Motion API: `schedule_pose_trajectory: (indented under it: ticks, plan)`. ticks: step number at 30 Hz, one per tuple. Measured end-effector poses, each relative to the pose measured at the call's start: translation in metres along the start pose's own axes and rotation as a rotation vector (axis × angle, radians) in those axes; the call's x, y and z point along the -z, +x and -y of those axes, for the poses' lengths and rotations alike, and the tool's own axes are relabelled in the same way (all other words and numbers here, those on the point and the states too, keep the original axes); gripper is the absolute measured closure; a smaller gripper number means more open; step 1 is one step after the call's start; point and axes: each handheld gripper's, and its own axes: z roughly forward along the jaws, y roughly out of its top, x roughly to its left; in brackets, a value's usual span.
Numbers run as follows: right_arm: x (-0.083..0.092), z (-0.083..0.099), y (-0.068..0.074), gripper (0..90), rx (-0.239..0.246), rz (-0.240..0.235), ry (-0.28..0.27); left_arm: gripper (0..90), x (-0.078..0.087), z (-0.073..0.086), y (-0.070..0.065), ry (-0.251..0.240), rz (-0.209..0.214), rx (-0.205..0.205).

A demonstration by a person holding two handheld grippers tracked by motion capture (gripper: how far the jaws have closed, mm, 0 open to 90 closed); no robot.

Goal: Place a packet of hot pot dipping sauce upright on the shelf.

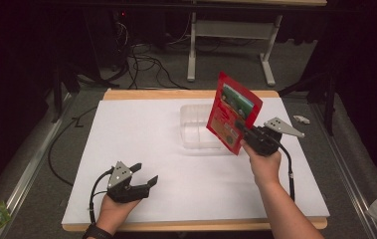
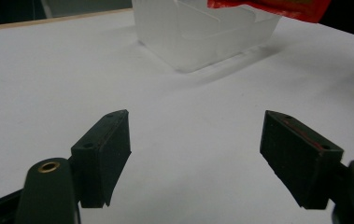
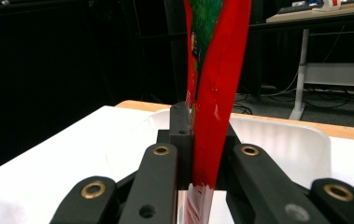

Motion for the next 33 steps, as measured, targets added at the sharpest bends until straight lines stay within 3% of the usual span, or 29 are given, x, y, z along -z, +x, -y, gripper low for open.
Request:
schedule_pose_trajectory:
  ticks: [21, 33]
  plan:
    - [-0.060, -0.006, 0.003, 85.2, 0.016, 0.074, 0.000, 25.0, 0.003, 0.001, 0.003, -0.022, 0.009, -0.009]
    - [-0.072, -0.005, 0.003, 85.3, 0.006, 0.088, -0.005, 25.0, 0.004, 0.001, 0.004, -0.021, 0.008, -0.012]
